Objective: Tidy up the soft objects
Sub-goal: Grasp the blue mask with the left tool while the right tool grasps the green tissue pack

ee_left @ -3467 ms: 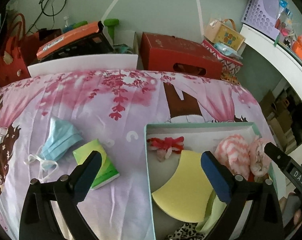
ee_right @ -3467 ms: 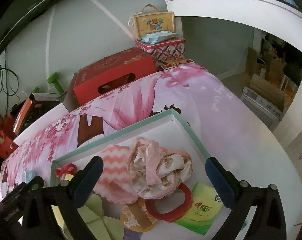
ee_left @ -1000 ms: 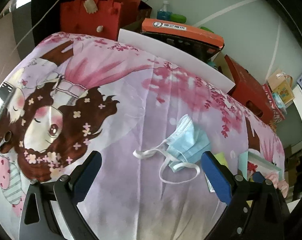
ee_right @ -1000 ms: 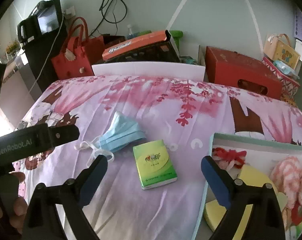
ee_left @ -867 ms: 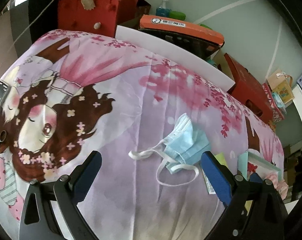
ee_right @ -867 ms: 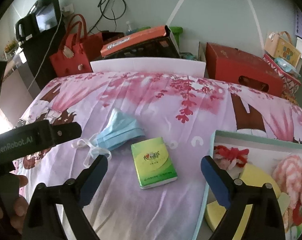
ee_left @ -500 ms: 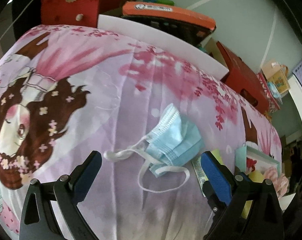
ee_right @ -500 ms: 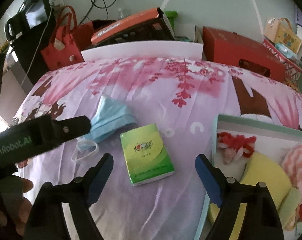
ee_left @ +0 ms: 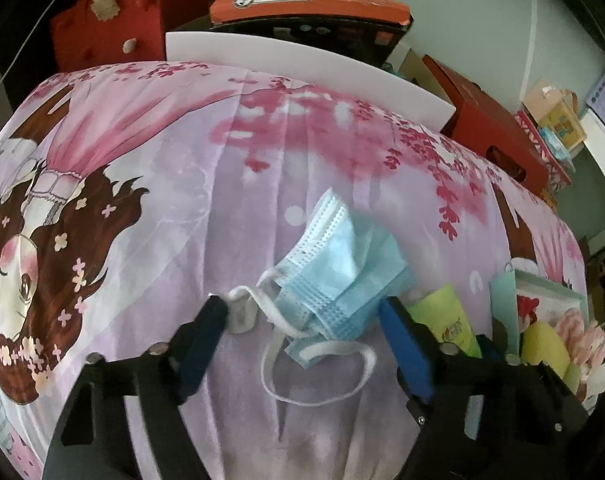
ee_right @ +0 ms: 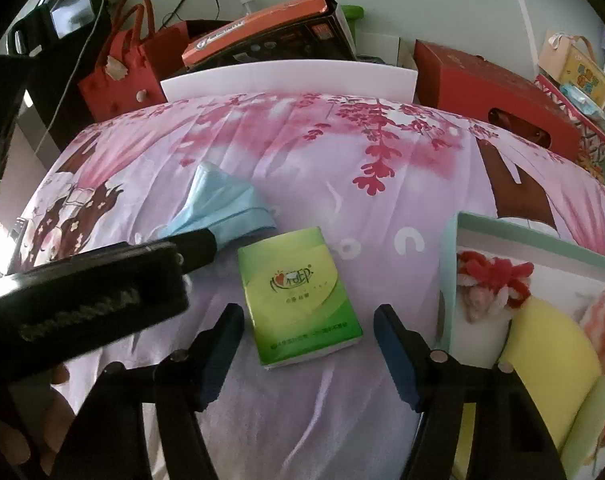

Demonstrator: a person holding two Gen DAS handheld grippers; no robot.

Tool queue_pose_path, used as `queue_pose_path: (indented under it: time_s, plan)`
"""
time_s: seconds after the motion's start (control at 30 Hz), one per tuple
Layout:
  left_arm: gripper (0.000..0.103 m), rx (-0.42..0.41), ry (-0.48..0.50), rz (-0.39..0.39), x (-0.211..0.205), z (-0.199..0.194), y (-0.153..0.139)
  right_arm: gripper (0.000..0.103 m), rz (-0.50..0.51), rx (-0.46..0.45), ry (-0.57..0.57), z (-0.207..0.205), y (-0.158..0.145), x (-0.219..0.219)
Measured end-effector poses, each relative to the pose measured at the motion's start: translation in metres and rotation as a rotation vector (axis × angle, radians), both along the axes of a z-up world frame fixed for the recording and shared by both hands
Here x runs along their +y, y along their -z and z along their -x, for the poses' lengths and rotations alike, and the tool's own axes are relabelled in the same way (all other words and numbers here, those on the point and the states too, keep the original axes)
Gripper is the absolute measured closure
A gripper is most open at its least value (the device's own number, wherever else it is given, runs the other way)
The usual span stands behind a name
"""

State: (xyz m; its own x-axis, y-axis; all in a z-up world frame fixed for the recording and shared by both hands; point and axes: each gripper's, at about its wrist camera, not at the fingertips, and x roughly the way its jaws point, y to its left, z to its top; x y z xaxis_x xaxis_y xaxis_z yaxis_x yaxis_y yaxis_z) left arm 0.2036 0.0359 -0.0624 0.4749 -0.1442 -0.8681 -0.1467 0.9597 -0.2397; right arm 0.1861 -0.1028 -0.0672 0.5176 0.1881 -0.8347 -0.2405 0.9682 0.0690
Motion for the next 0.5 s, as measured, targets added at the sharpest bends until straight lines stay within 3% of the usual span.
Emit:
queue_pose_path:
  time_s: [0.2,0.3,0.5]
  plan:
    - [0.062,-0.003,0.035,0.001,-0.0053,-0.0013,0.0005,0.036,0.002,0.003,0.002,0.0013,-0.0004,0.0007]
    - [0.076,0.0,0.046,-0.023,-0.0076,-0.0016,0.0013,0.043,0.0,0.004,0.001,0.001,0.0002,0.0001]
    - [0.083,-0.002,0.042,0.003,-0.0037,0.0001,0.0001,0.046,-0.008,0.005,0.003,0.0013,0.0009,-0.001]
